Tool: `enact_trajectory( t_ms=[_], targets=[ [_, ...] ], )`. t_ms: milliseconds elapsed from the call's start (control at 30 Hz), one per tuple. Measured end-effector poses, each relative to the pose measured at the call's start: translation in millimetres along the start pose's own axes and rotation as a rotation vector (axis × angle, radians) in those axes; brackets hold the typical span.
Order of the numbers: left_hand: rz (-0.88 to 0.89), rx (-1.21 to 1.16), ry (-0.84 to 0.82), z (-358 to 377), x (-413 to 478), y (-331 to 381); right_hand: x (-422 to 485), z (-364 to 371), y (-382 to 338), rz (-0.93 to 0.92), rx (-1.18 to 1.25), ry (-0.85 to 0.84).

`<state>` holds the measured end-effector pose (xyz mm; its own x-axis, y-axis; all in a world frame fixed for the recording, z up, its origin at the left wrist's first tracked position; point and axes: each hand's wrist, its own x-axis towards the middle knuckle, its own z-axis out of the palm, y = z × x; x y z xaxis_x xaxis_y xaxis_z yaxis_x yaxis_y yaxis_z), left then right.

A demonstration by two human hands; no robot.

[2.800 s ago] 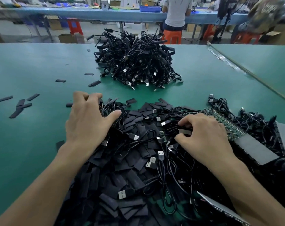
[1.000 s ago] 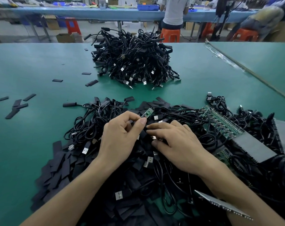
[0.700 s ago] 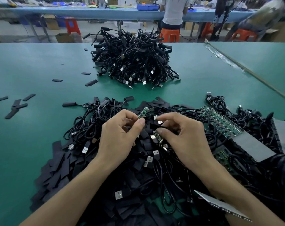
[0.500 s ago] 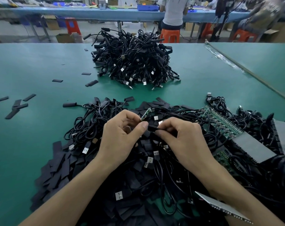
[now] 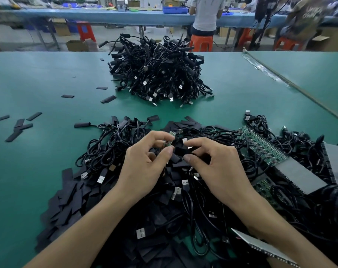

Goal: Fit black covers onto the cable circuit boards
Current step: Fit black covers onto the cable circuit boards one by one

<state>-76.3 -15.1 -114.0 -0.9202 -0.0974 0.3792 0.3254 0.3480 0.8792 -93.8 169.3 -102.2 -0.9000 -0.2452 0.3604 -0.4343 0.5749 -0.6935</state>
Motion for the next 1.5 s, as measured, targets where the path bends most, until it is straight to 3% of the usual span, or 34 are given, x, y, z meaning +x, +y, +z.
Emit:
enact_trajectory(
  t_ms=[200, 367, 500, 867, 1167, 1367, 1500],
  targets=[
    [0.031, 0.106, -0.068, 1.7, -2.3, 0.5, 0.2, -1.2, -4.8, -0.028, 0.043, -0.084],
    [0.0, 0.147, -0.002, 2.9, -1.0, -1.7, 0.6, -2.7, -5.1, -0.017, -0.413, -0.175],
    [0.004, 0.165, 0.046, 1.9, -0.9, -2.0, 0.3, 0.6, -7.1, 0.0, -0.525, -0.256],
    [0.001, 0.167, 0.073, 2.2, -2.2, 4.0, -0.3, 1.3, -6.2, -0.049, -0.333, -0.109],
    [0.039, 0.144, -0.027, 0.9, -3.3, 5.0, -1.1, 2.0, -7.9, -0.057, 0.197, 0.011],
    [0.019, 0.04, -0.09, 1.1, -2.7, 3.3, -1.2, 1.1, -8.2, -0.129, 0.073, -0.024],
    [0.005, -0.026, -0.084, 1.5, -2.5, 3.6, -0.5, 0.2, -8.2, -0.129, 0.074, 0.063]
  ],
)
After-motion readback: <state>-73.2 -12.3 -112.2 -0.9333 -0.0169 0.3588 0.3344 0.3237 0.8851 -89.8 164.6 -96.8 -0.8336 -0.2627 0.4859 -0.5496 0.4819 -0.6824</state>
